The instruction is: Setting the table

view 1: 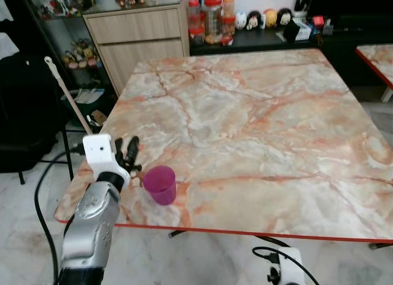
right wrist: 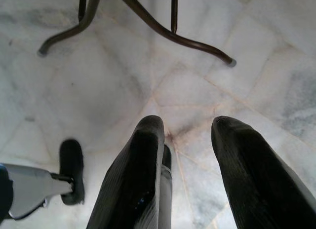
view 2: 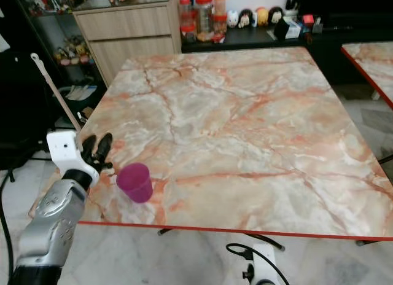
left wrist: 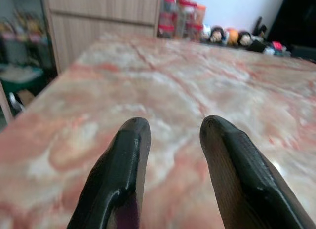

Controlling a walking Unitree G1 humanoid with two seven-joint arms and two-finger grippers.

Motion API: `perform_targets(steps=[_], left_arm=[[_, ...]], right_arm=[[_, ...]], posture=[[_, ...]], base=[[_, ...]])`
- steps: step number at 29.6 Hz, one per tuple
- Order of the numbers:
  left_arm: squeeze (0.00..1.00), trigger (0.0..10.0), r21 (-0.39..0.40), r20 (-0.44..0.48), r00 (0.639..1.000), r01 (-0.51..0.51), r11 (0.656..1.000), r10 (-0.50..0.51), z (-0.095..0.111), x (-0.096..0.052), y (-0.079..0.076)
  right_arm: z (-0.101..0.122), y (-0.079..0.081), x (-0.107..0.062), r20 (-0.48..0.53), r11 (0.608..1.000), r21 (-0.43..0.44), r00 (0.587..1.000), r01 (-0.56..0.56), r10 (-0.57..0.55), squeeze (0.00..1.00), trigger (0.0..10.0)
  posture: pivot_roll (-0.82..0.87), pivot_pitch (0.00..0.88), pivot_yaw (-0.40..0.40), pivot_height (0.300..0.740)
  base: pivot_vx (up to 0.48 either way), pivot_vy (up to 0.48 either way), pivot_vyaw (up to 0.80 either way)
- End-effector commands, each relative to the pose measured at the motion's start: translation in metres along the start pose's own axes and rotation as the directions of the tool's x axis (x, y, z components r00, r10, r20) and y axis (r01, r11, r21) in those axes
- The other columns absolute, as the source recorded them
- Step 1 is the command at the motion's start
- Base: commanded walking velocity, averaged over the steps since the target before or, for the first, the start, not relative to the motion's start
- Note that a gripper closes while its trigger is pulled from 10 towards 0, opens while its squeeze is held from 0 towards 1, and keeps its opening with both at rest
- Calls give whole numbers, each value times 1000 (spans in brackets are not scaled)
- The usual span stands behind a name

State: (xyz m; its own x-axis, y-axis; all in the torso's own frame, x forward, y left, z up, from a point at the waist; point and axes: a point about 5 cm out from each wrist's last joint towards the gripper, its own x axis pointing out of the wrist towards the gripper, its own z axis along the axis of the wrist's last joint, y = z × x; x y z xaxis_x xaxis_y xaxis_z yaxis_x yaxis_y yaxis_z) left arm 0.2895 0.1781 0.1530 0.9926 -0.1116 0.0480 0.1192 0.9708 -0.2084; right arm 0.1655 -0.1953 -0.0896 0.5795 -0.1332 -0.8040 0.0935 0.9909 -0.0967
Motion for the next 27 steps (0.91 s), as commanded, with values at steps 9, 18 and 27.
perform_targets(steps=[9, 18, 27], left_arm=[[0, 10000, 152, -191, 973, 160, 975, -129, 14, -6, 2], [0, 10000, 225, -265, 942, 270, 936, -208, 10, 7, -10], [0, 10000, 245, -273, 937, 289, 925, -220, 12, 20, -18]], right_arm=[[-5, 11, -1, -12, 1000, 19, 1000, -20, 20, 0, 10000], [-4, 10, -1, -10, 998, 61, 1000, -1, 2, 0, 10000], [-5, 9, -1, -15, 997, 80, 1000, 9, -8, 0, 10000]], posture=[[97, 15, 122, 740], [77, 19, 133, 740], [79, 12, 120, 740]], base=[[0, 0, 0], [0, 0, 0], [0, 0, 0]])
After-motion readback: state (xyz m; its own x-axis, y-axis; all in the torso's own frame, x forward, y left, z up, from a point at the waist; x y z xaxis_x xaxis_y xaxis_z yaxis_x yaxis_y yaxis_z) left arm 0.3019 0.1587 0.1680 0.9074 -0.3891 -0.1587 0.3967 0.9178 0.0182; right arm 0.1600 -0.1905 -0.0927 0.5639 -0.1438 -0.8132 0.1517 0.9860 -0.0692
